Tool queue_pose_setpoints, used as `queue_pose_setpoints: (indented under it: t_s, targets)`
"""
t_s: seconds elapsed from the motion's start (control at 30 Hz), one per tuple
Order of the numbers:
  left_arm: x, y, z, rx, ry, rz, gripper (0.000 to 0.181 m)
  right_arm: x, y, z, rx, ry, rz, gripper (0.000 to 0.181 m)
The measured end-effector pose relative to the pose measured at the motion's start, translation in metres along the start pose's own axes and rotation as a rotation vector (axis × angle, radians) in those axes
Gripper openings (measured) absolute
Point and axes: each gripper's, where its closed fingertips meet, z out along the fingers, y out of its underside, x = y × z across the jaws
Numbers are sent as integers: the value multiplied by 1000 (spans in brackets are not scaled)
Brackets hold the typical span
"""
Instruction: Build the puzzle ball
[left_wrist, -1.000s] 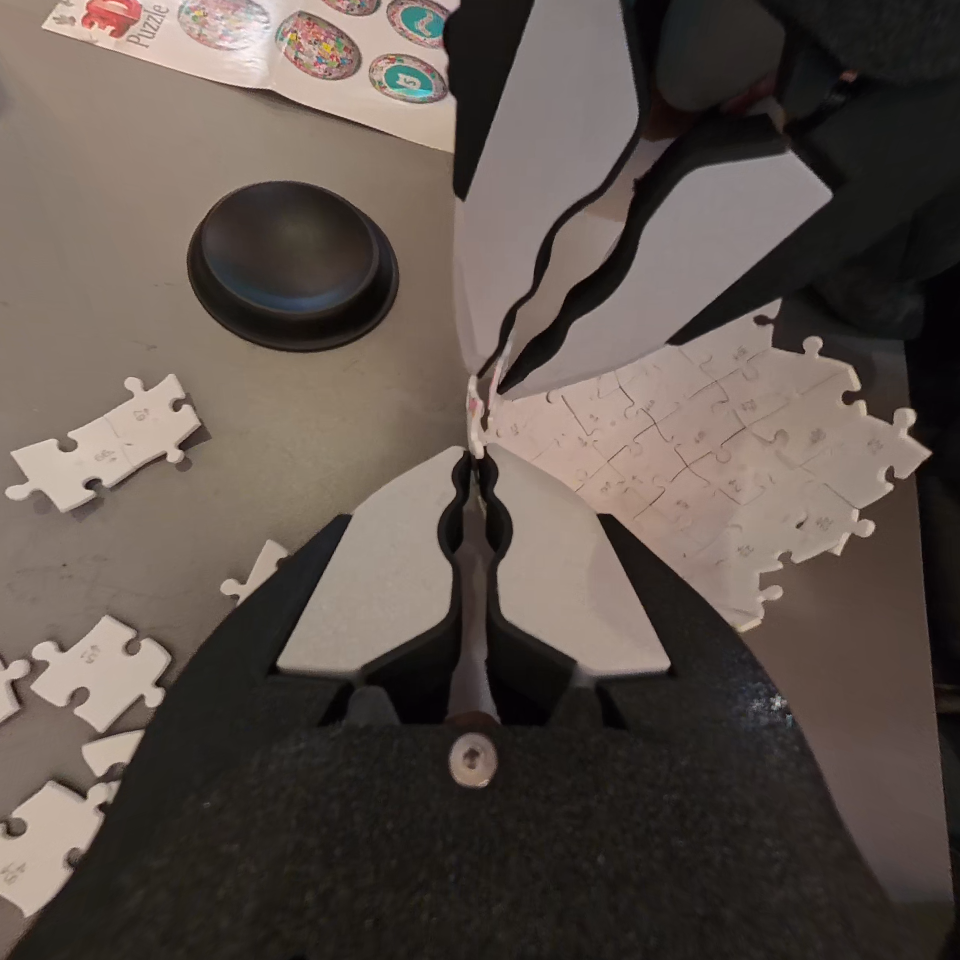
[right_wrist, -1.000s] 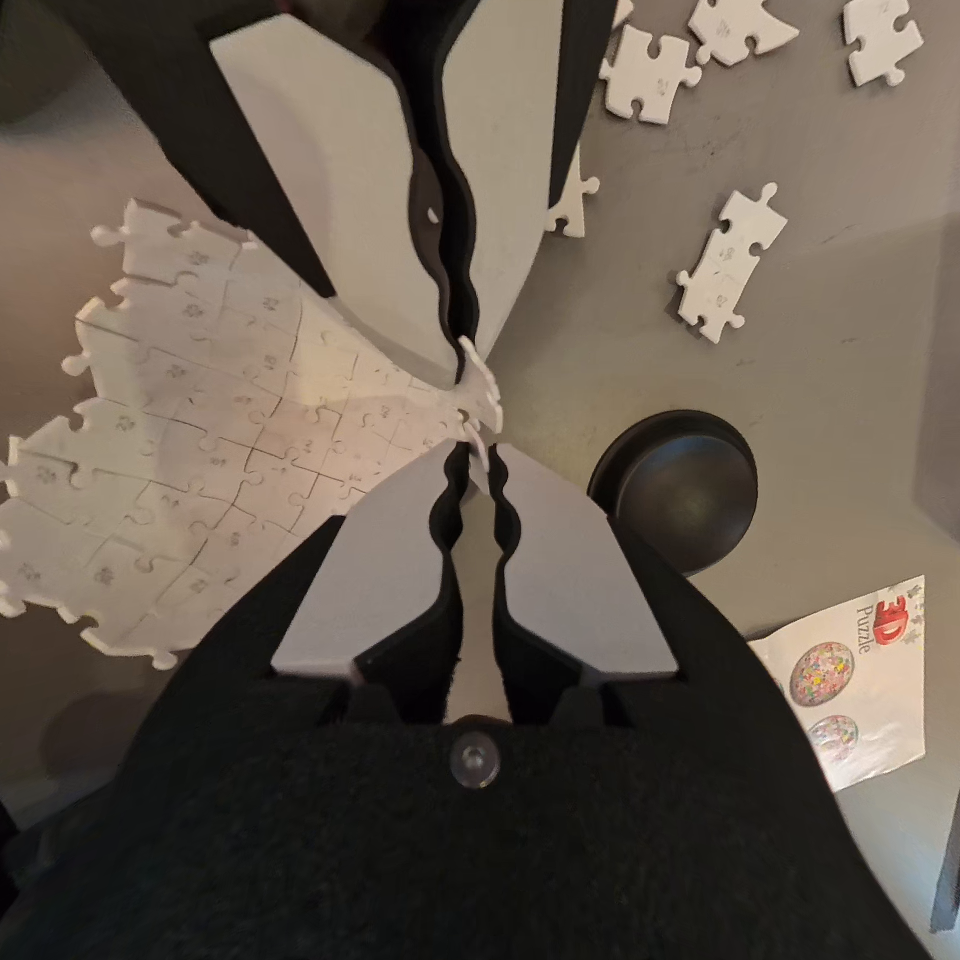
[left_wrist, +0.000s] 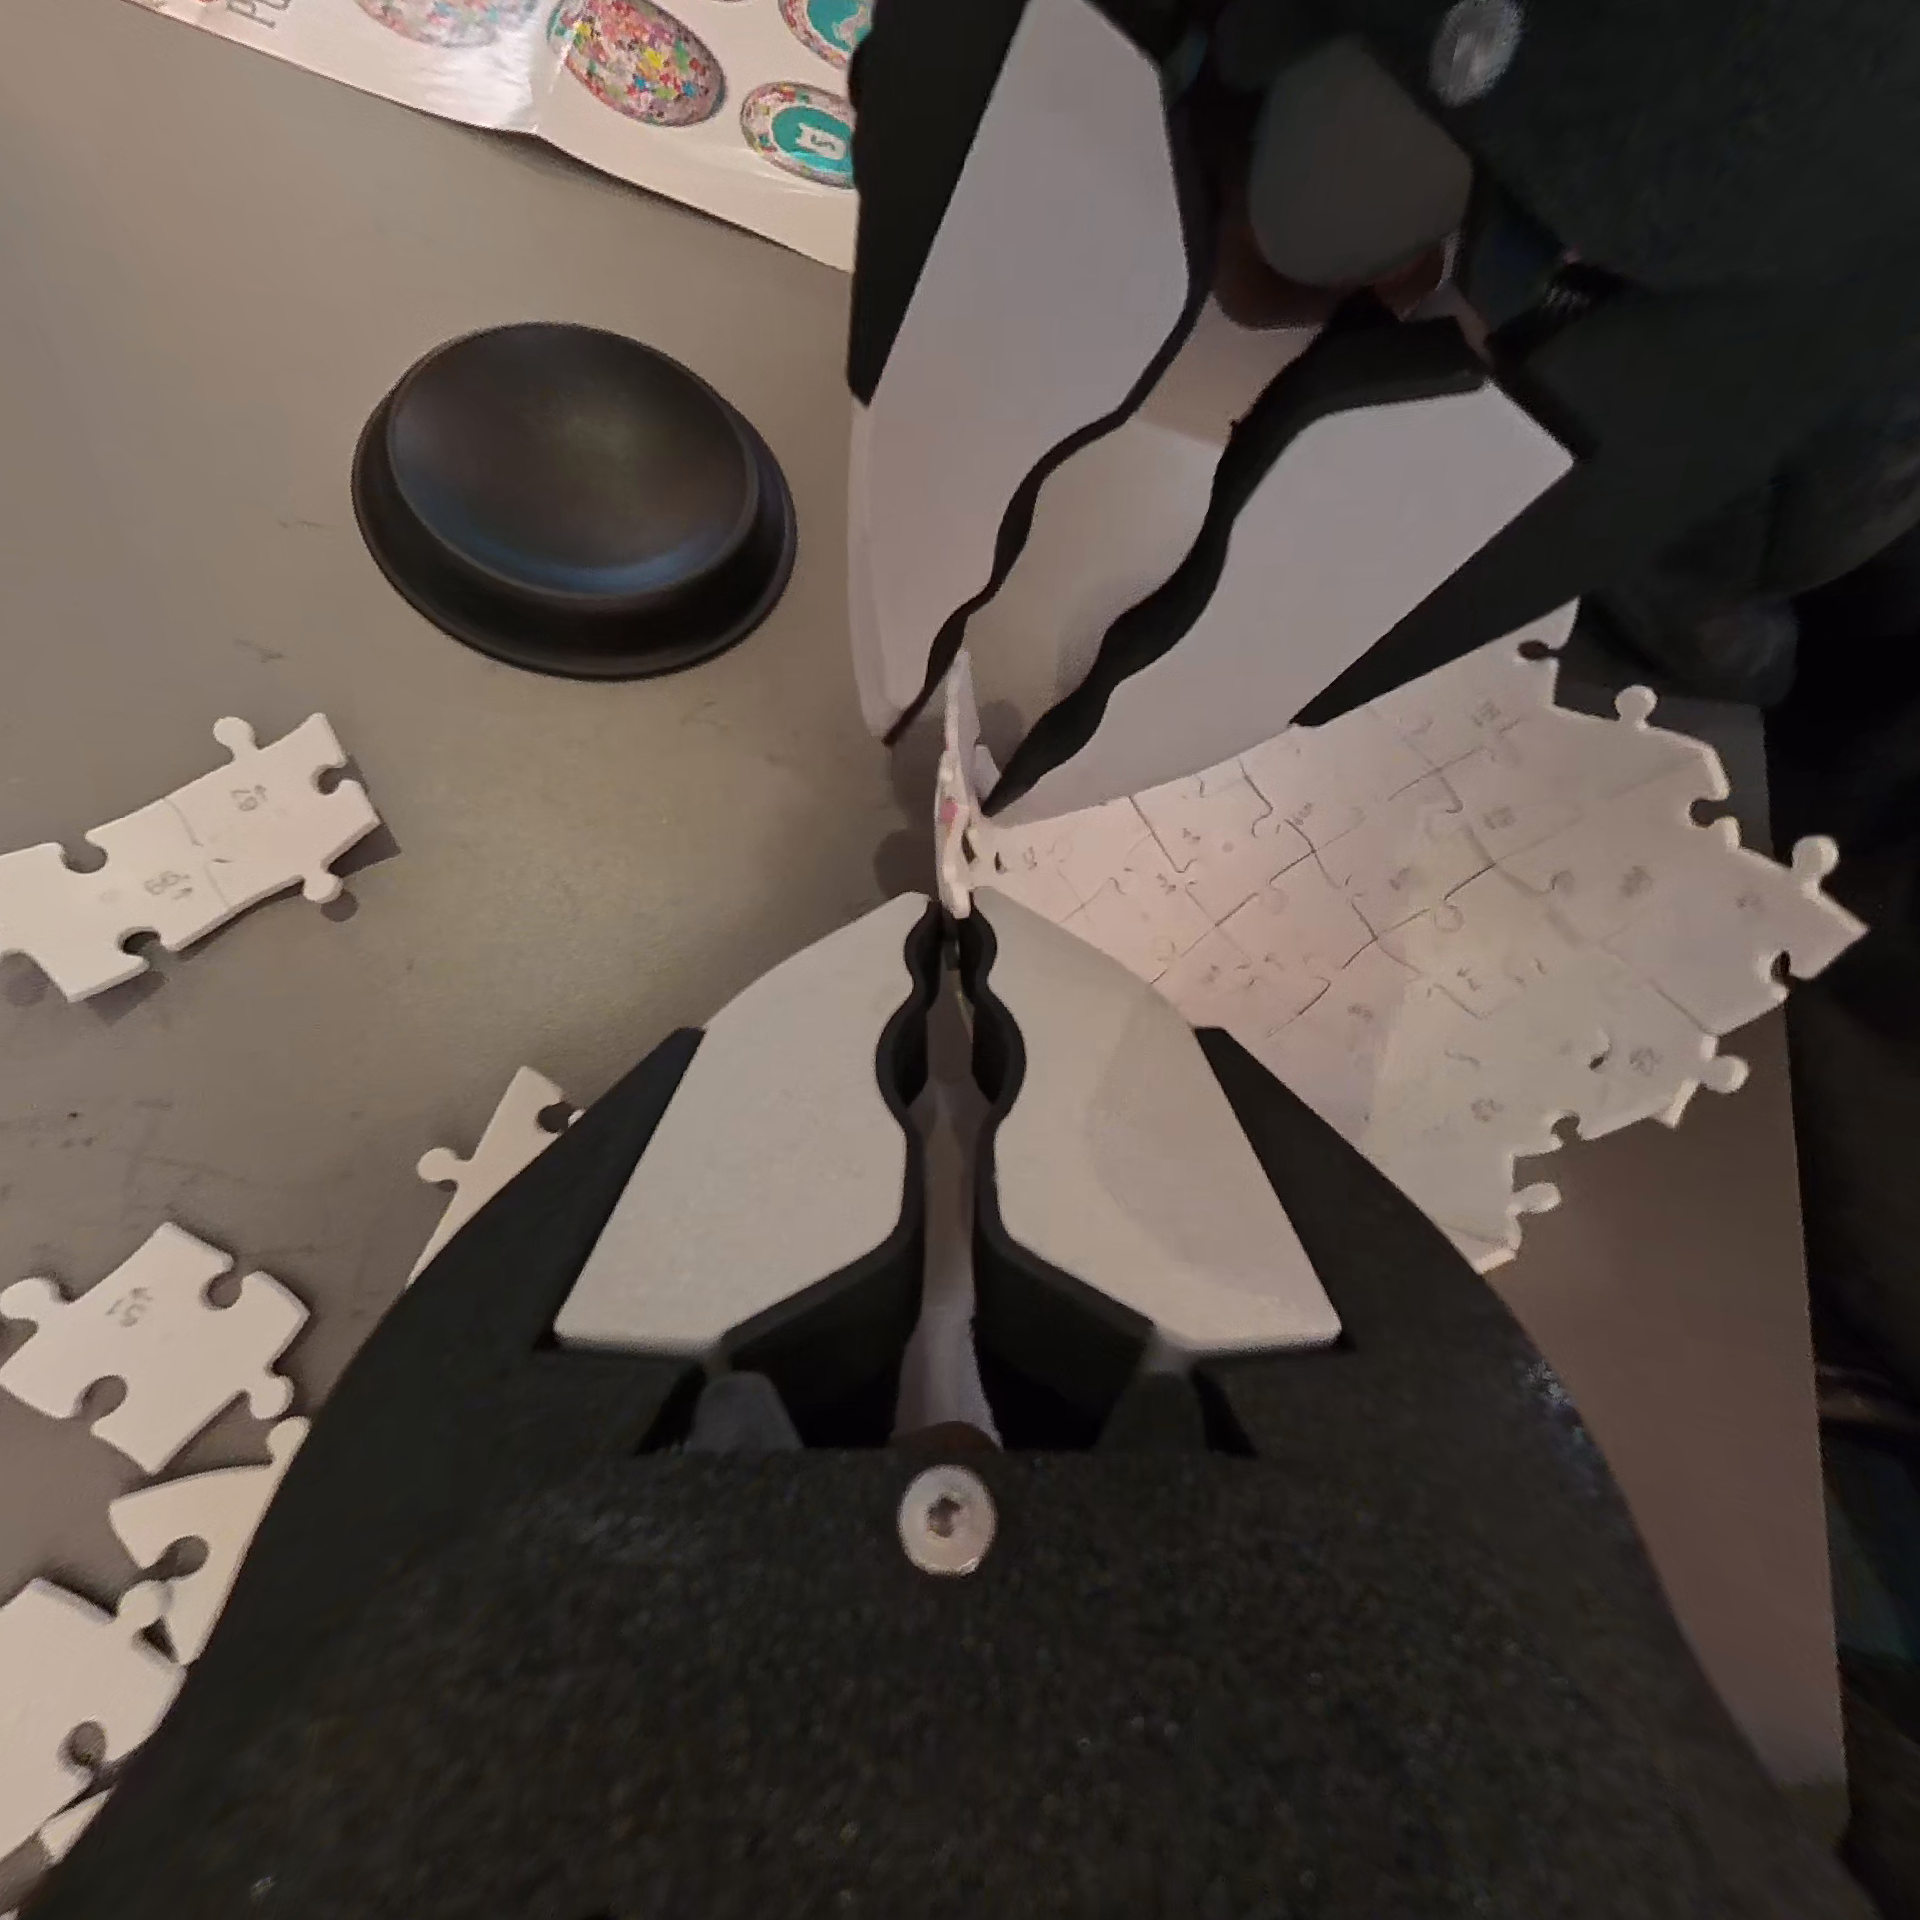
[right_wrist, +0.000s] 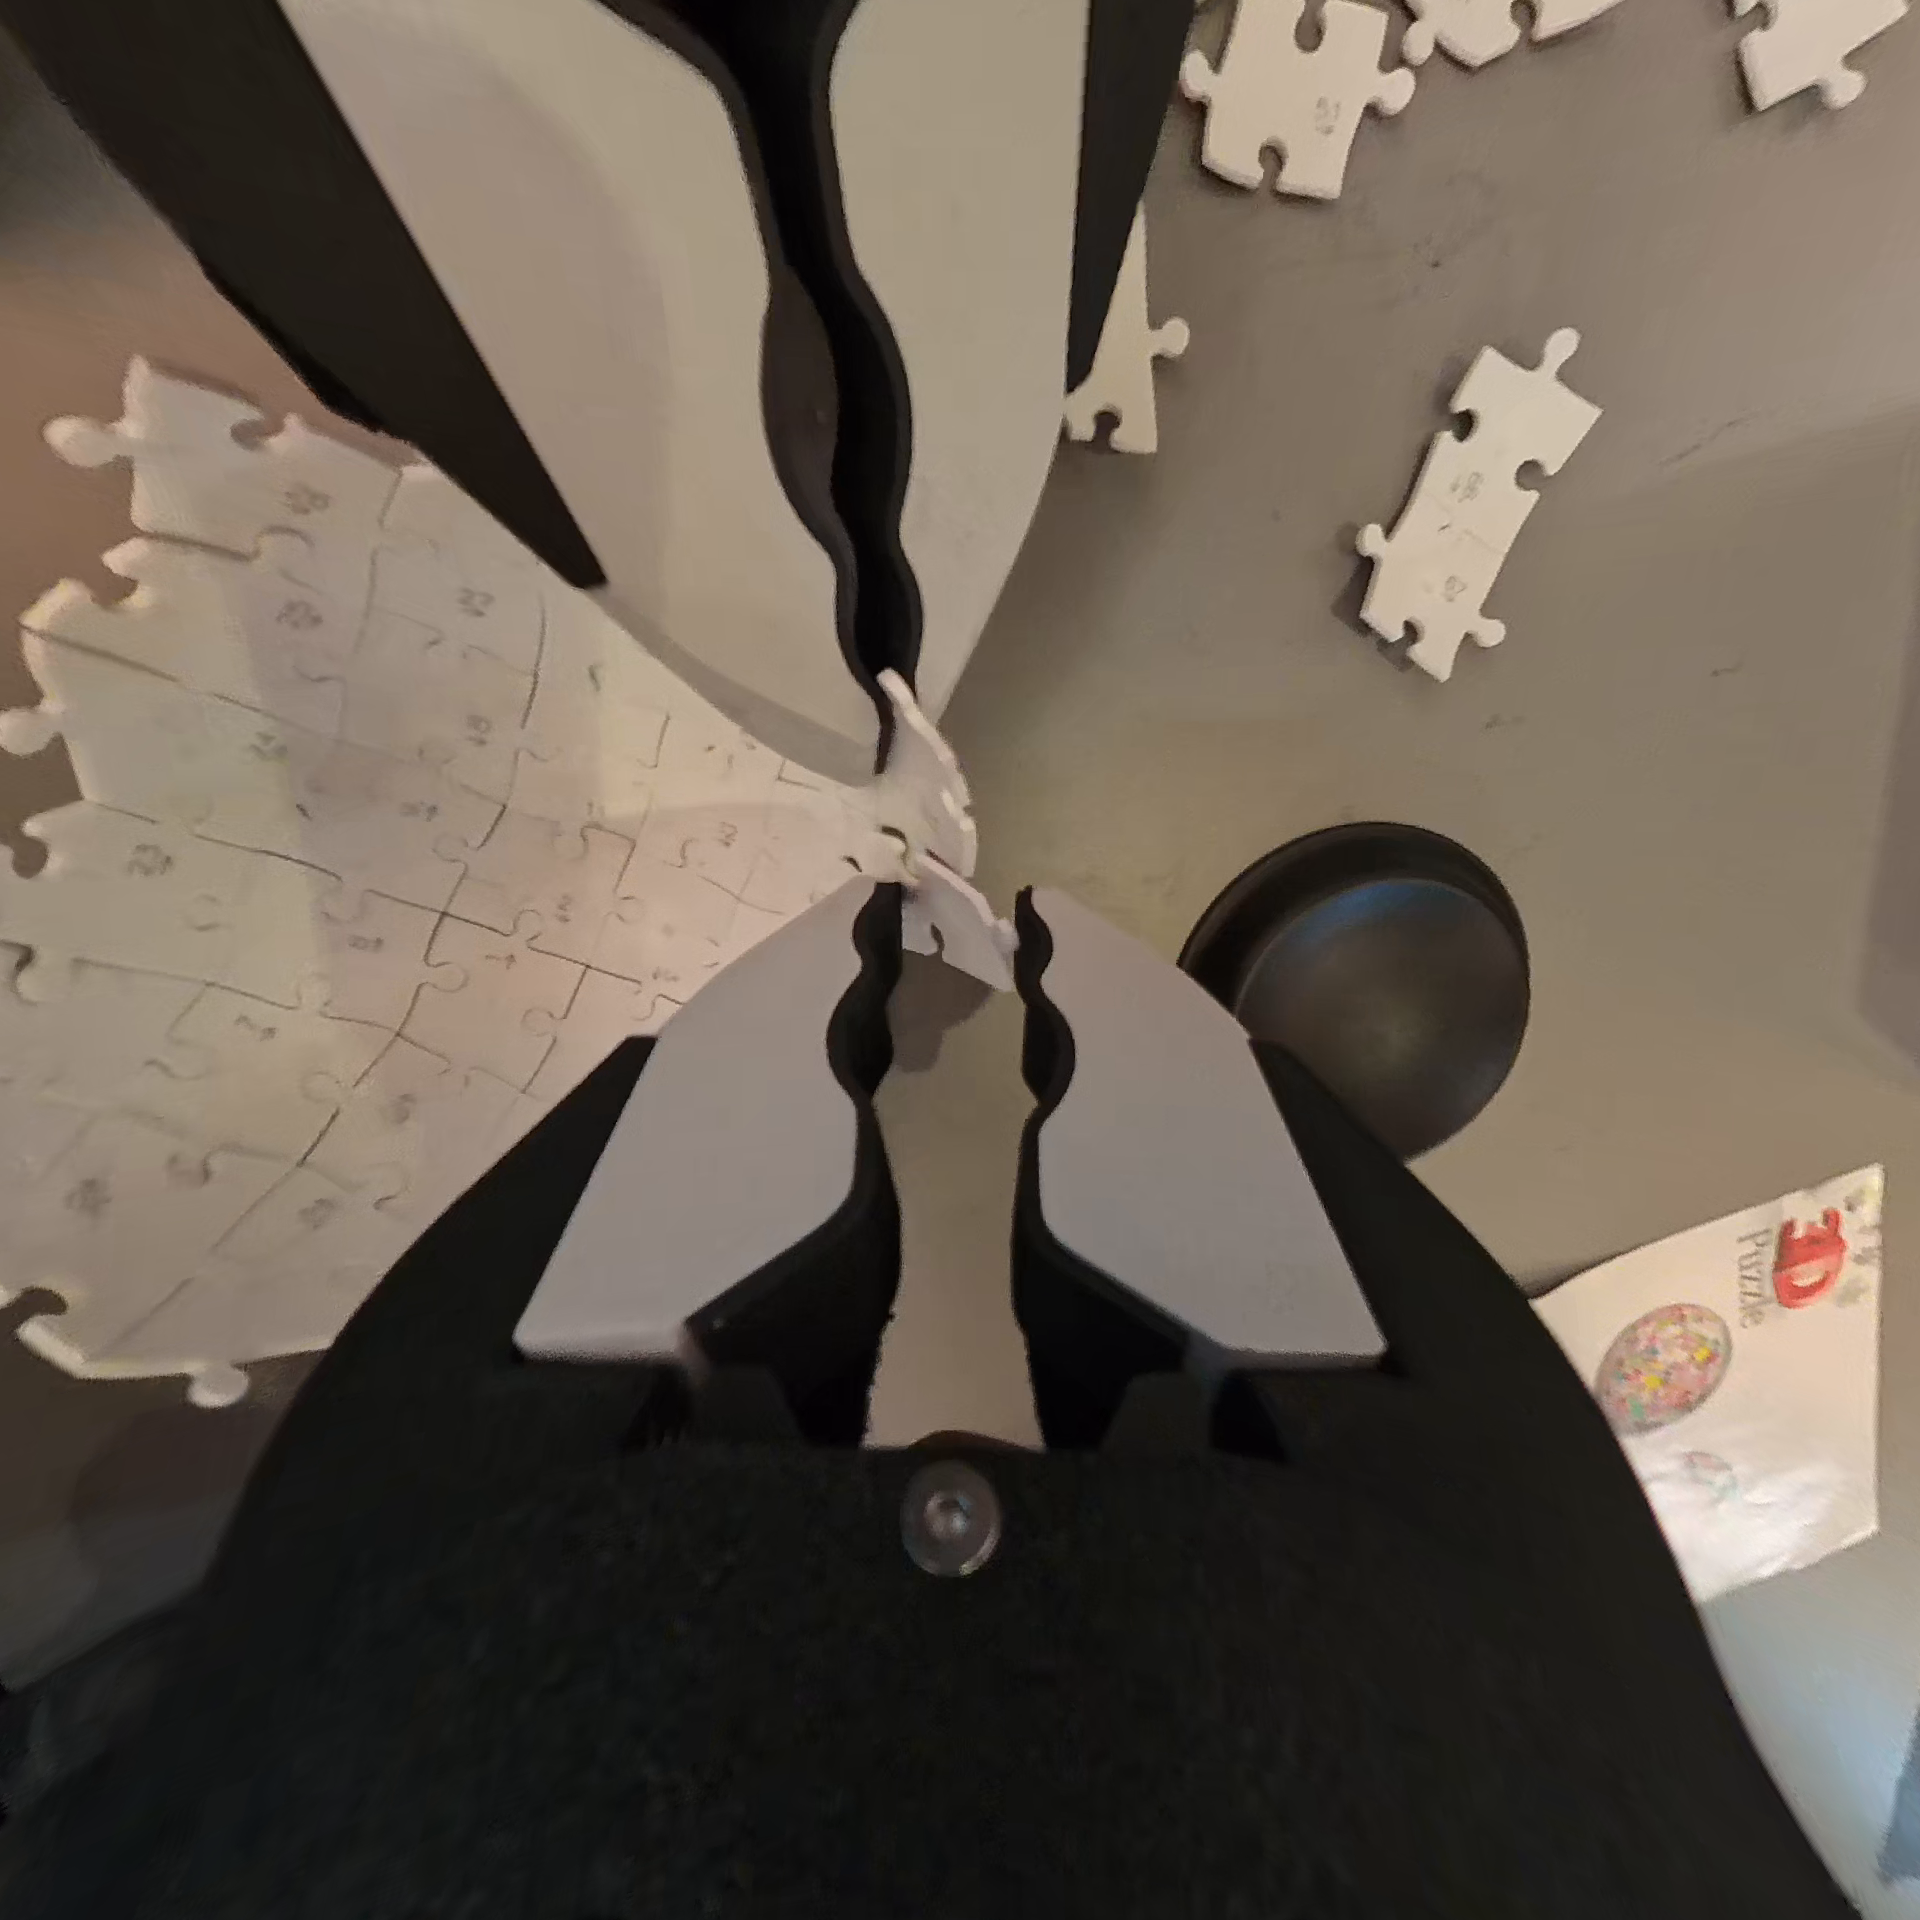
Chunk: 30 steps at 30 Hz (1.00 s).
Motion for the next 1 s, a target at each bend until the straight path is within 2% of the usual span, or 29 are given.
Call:
queue_pose_setpoints:
  t_s: [0.43,0.67,1.0]
  targets:
    - [1,-1,0,8,4,17,2,-12,-2,7,131,-274,102,17]
    - [2,-2,0,12,6,24,2,-19,-7,7,213,-431,169,7]
    - [4,-2,1,6,9,30,2,-22,-5,6,211,-464,161,6]
